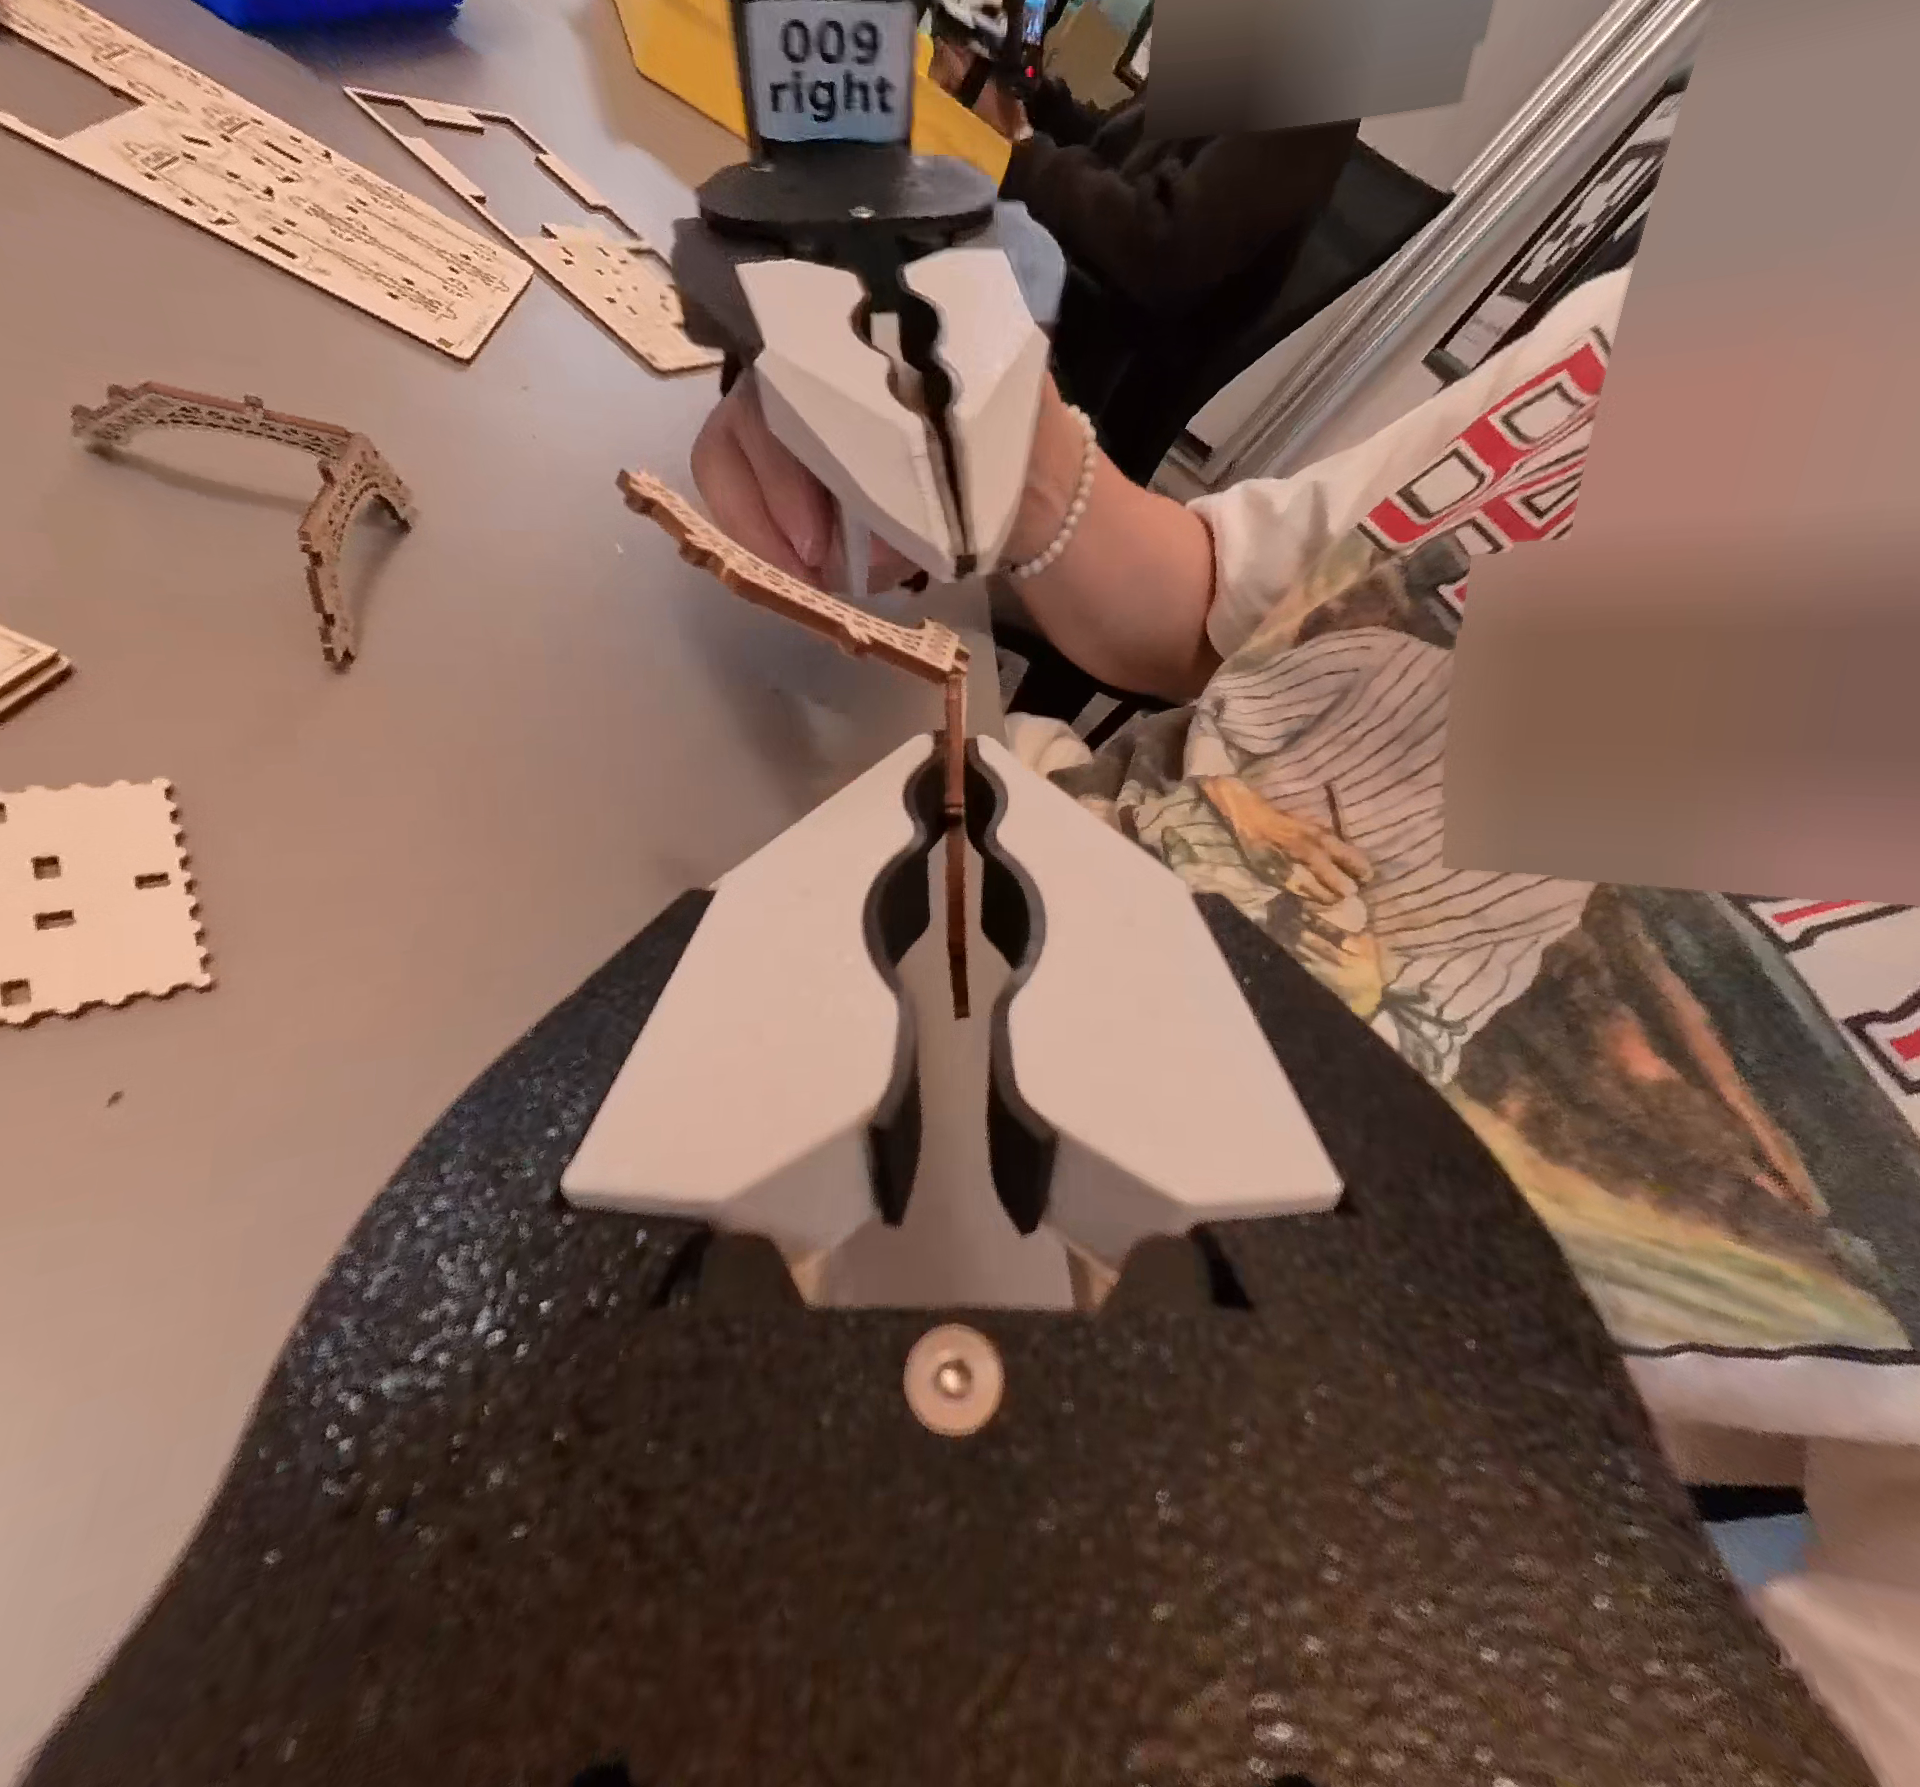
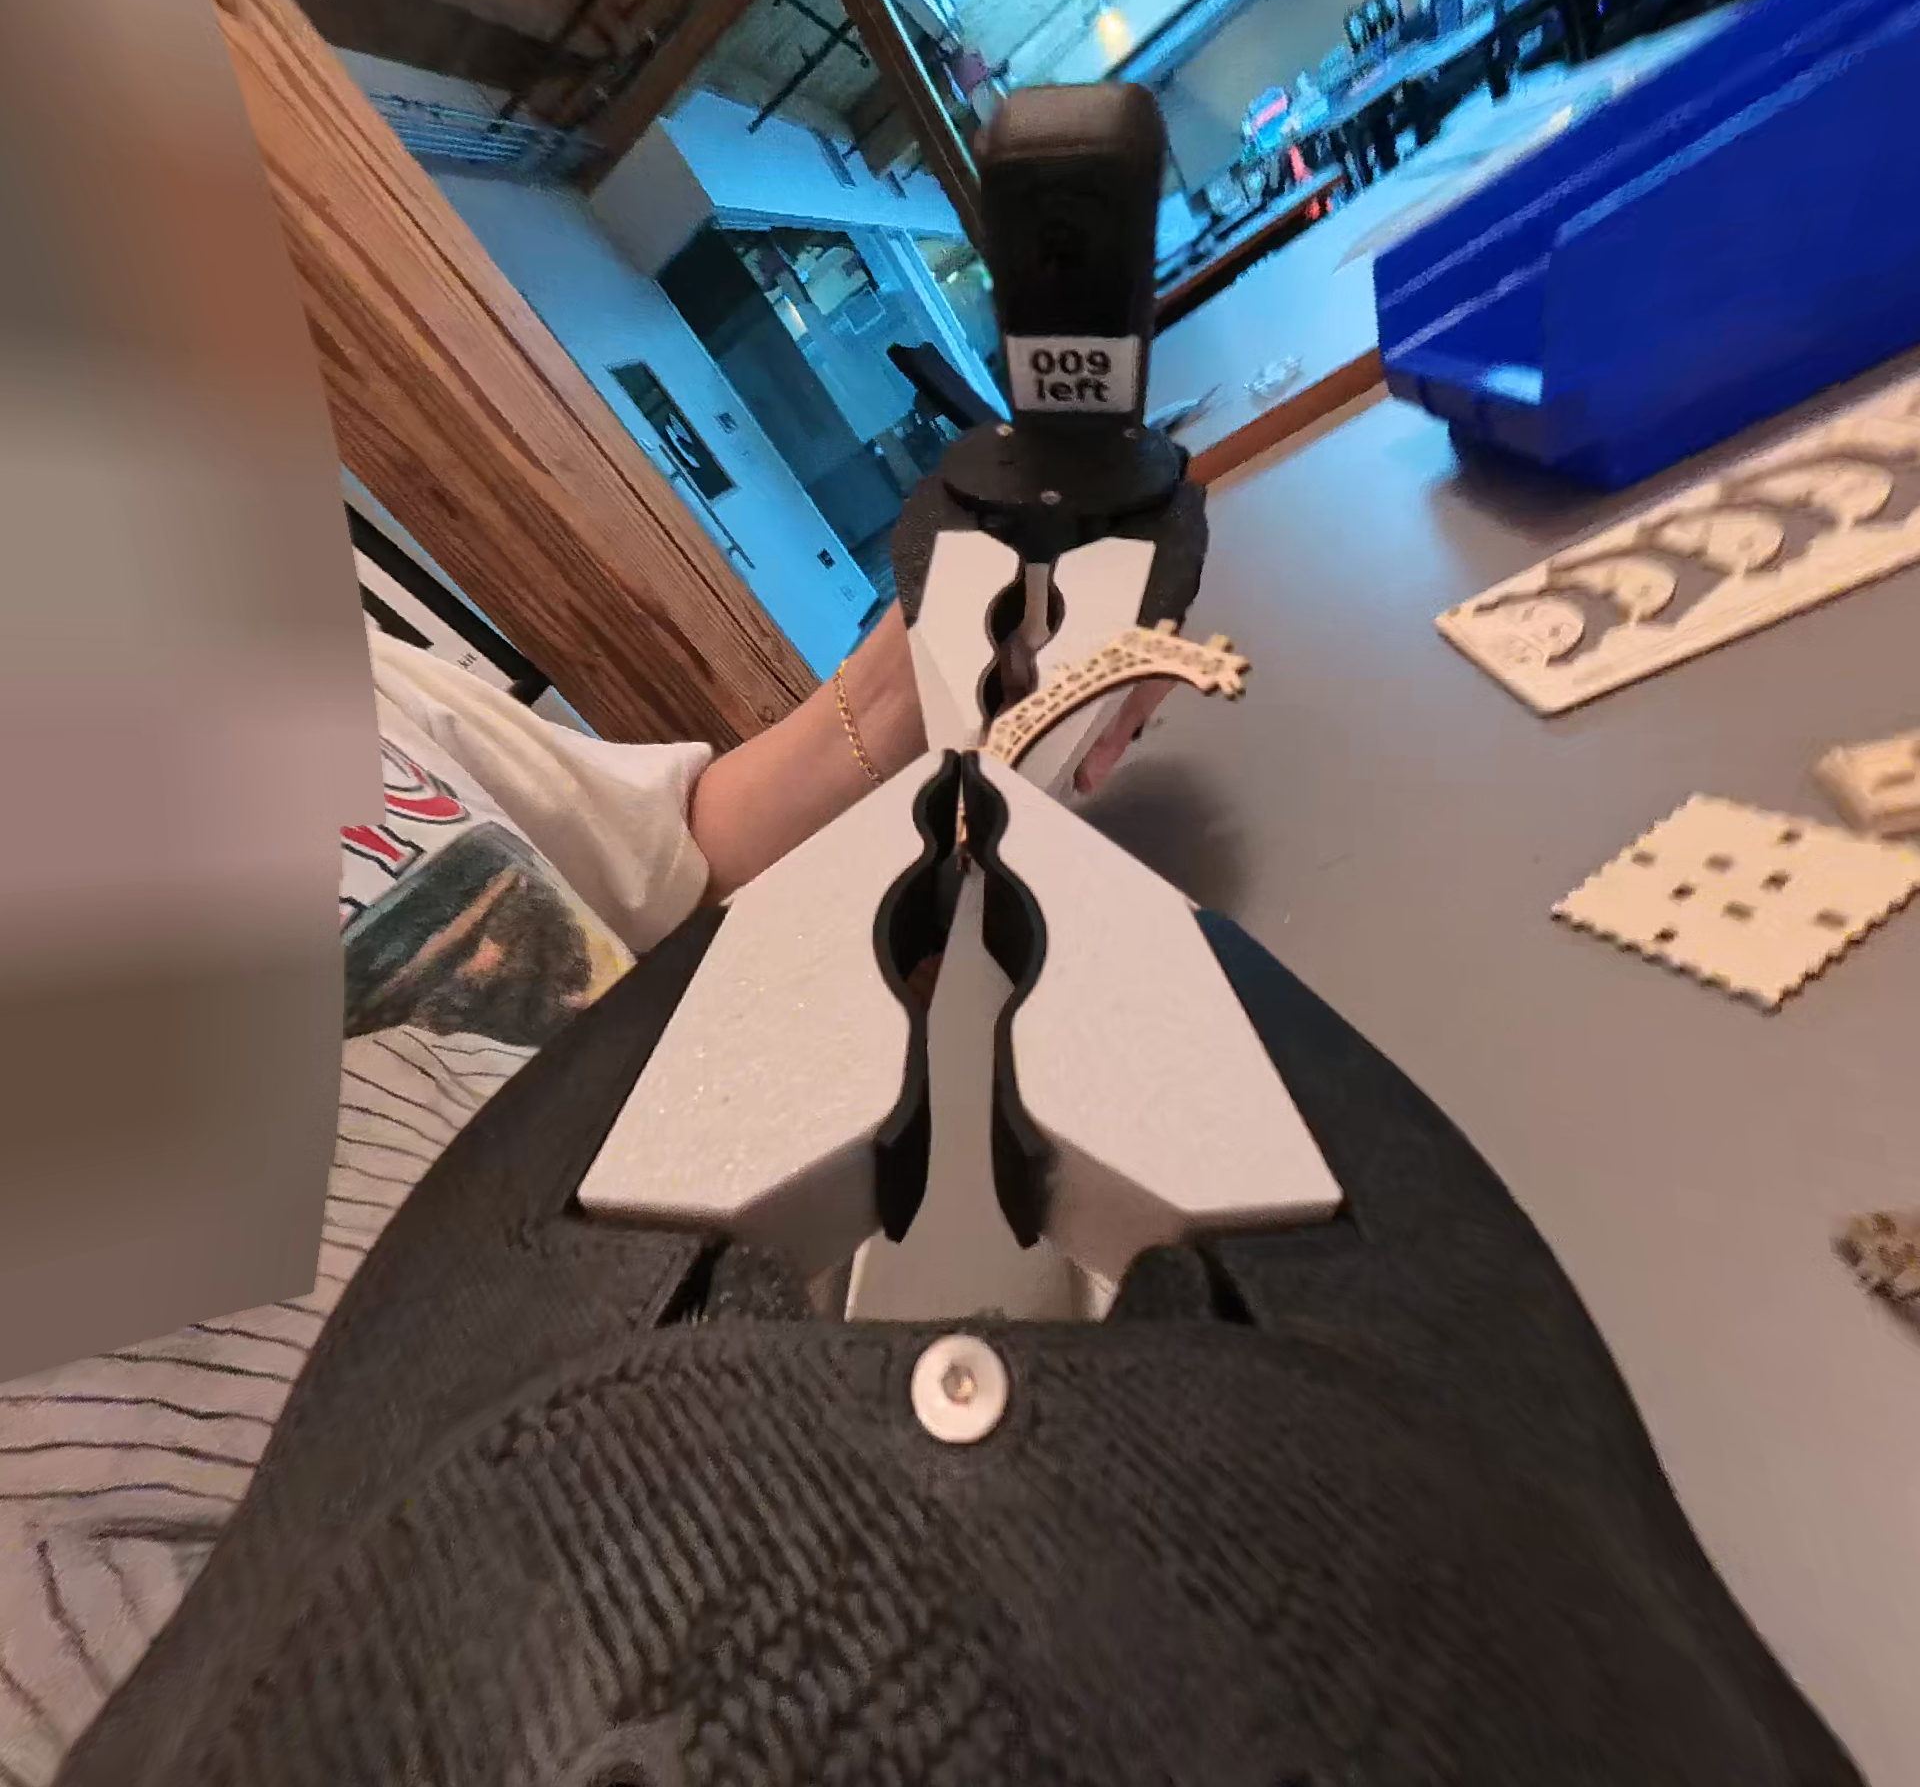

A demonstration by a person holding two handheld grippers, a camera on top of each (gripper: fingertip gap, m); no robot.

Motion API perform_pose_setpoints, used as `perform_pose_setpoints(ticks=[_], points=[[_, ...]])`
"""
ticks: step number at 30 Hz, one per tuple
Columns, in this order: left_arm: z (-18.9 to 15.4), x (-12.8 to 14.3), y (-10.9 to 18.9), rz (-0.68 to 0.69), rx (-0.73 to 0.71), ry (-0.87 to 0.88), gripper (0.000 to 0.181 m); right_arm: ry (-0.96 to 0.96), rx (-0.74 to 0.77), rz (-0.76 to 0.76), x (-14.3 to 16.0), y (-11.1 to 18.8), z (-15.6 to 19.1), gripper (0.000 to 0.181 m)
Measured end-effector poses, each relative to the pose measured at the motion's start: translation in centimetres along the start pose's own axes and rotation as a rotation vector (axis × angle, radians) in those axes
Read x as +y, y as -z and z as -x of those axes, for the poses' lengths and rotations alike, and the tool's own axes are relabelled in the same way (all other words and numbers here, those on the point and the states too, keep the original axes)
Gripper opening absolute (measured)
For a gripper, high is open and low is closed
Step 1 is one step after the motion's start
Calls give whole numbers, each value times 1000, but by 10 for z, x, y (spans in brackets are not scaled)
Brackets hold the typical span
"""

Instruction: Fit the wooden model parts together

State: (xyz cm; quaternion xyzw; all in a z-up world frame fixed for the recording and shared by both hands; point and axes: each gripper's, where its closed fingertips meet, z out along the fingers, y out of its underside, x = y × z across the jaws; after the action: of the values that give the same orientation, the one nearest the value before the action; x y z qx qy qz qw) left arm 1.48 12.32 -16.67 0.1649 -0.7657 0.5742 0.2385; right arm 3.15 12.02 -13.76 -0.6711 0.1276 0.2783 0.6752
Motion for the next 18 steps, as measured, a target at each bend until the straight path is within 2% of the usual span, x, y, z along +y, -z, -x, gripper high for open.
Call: perform_pose_setpoints(ticks=[1, 2, 3, 5, 6, 8, 12, 15, 18], points=[[0, -3, 0, -21, 0, 14, 0, 81, 11, -2, -2, 1, 3, 1], [1, -7, 1, -47, 0, 32, 0, 210, 42, 13, -3, 3, 6, 11], [0, -11, 2, -79, 11, 58, 0, 383, 111, 25, -7, 7, 5, 21], [-5, -20, 3, -162, 70, 132, 0, 785, 304, 12, -19, 18, 0, 31], [-11, -24, 3, -197, 127, 174, 0, 966, 362, -2, -24, 20, 3, 29], [-19, -29, 2, -242, 236, 251, 0, 1190, 427, 17, -23, 18, 5, 15], [-22, -34, 0, -285, 326, 323, 0, 1390, 482, 40, -19, 10, 7, 11], [-24, -38, -1, -307, 355, 337, 0, 1460, 519, 80, -17, 7, 2, 17], [-24, -37, -4, -300, 362, 346, 0, 1481, 527, 74, -16, 3, 2, 13]])
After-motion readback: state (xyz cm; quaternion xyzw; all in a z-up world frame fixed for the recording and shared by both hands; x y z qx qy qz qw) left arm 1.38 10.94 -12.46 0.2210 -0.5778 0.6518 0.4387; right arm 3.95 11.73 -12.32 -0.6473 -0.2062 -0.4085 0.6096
